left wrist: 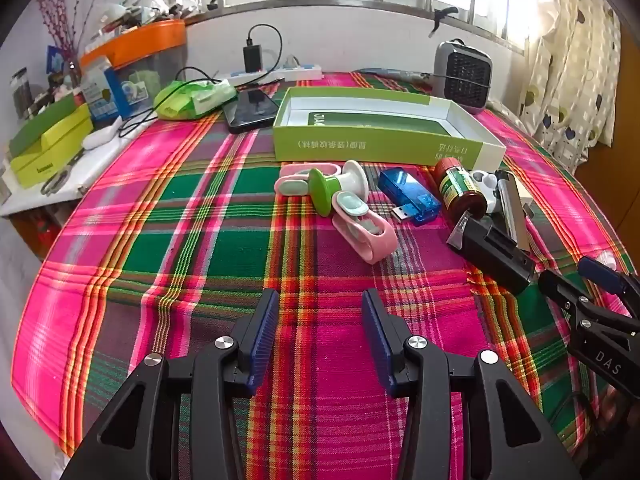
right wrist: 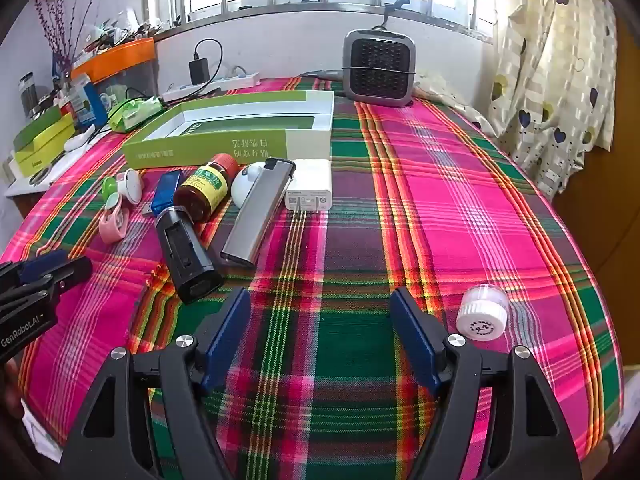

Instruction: Organize rigid objects

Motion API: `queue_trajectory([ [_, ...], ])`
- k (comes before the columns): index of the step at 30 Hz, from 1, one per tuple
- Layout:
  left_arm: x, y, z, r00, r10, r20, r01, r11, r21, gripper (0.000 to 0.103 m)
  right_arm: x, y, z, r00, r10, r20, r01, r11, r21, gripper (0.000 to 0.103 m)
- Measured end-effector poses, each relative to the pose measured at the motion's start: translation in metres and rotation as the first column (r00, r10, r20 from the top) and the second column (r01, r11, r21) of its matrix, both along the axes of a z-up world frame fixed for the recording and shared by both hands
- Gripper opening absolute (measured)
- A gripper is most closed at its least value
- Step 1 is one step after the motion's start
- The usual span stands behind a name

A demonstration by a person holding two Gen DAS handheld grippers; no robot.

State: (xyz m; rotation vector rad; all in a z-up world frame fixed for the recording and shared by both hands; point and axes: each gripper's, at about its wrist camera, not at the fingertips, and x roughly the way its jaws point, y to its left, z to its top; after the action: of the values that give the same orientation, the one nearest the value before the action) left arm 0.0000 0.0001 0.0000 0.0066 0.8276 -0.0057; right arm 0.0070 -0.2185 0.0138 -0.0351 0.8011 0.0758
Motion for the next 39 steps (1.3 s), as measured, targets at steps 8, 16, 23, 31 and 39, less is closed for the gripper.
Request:
queue_trajectory([
  [8, 0.0013, -0.0013, 0.0005, 1.000, -0.003, 0.006, 0.003, 1.000, 0.011, 0.042, -0.0003, 0.0000, 0.0002, 1.000, 0.000, -0.002, 0.000, 1.000, 0.002, 0.072],
  [16, -0.0011, -0.0001, 0.0072, 1.000, -0.002, 0.010, 0.002, 1.000, 0.007, 0.042, -0.0005, 0.0001, 0.0001, 1.000, 0.001, -0.001, -0.001, 1.000, 0.003, 0.072],
  [23, -0.0017, -0.0005, 0.0061, 1.000, -0.002, 0.013, 0.002, 1.000, 0.009, 0.042, -0.0007, 0.0000, 0.0002, 1.000, 0.001, 0.000, -0.001, 1.000, 0.004, 0.072],
  [31, -0.0020, -0.0005, 0.0068, 1.000, -0.002, 0.014, 0.002, 1.000, 0.009, 0.042, -0.0007, 0.0001, 0.0003, 1.000, 0.001, 0.000, -0.001, 1.000, 0.004, 0.072],
  [39, -0.0021, -0.0008, 0.0061, 1.000, -0.003, 0.015, 0.002, 1.000, 0.010, 0.042, -0.0008, 0.0003, 0.0003, 1.000, 0.001, 0.001, -0.001, 1.000, 0.004, 0.072],
])
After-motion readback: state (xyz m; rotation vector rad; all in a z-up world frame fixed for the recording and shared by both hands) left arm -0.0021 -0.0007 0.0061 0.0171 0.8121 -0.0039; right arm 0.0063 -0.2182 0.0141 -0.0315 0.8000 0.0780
